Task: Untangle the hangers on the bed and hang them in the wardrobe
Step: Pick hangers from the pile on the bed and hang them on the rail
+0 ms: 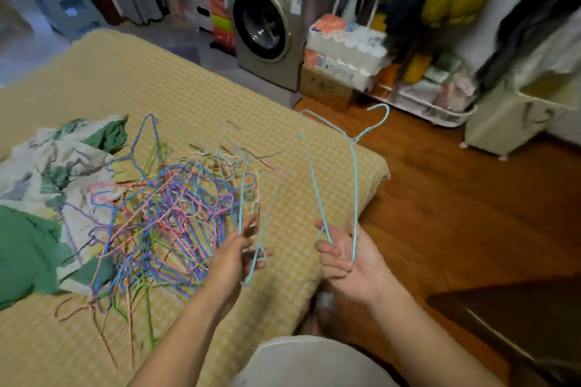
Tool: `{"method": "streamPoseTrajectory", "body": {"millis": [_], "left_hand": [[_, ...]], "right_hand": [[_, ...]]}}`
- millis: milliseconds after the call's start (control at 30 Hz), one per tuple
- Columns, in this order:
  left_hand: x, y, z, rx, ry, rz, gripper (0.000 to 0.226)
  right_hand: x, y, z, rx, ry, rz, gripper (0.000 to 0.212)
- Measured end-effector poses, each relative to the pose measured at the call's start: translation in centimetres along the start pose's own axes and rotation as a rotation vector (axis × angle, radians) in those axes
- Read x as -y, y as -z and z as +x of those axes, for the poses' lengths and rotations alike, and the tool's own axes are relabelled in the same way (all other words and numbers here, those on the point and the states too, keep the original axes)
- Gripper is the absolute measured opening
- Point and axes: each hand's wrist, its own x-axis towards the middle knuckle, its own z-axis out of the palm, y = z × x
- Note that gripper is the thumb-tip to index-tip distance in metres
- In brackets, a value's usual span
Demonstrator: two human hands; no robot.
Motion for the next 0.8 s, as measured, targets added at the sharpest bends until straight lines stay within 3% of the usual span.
{"method": "streamPoseTrajectory", "body": {"millis": [133, 200, 267, 400, 567, 667, 800], "left_hand": [[3.6, 0.4, -3.9, 0.214, 0.115, 0.243, 0.056], [4.7, -0.8, -5.9, 0.342, 0.204, 0.293, 0.052], [5.3, -2.6, -6.8, 0.415, 0.291, 0.363, 0.051], [6.8, -9.5, -10.3, 0.652, 0.338, 0.622, 0.044], [10.5, -17.6, -14.5, 0.934, 0.345, 0.915, 0.022], [13.3, -23.7, -18.4, 1.068, 0.352, 1.003, 0.026], [16.7, -33.3, -25.3, 1.244, 0.298, 1.045, 0.035]], "right_hand": [[-5.8, 2.8, -8.3, -0.001, 0.089, 0.079, 0.073], [-8.4, 3.9, -12.9, -0.086, 0.216, 0.109, 0.069], [-10.2, 5.2, -16.7, -0.201, 0.293, 0.116, 0.050], [-14.2, 7.8, -25.1, -0.573, 0.525, 0.204, 0.026], [-18.5, 10.9, -32.7, -1.082, 0.818, 0.243, 0.035], [-20.2, 11.9, -38.3, -1.347, 0.915, 0.303, 0.049], [-20.1, 12.7, -47.5, -1.572, 1.050, 0.275, 0.037]]}}
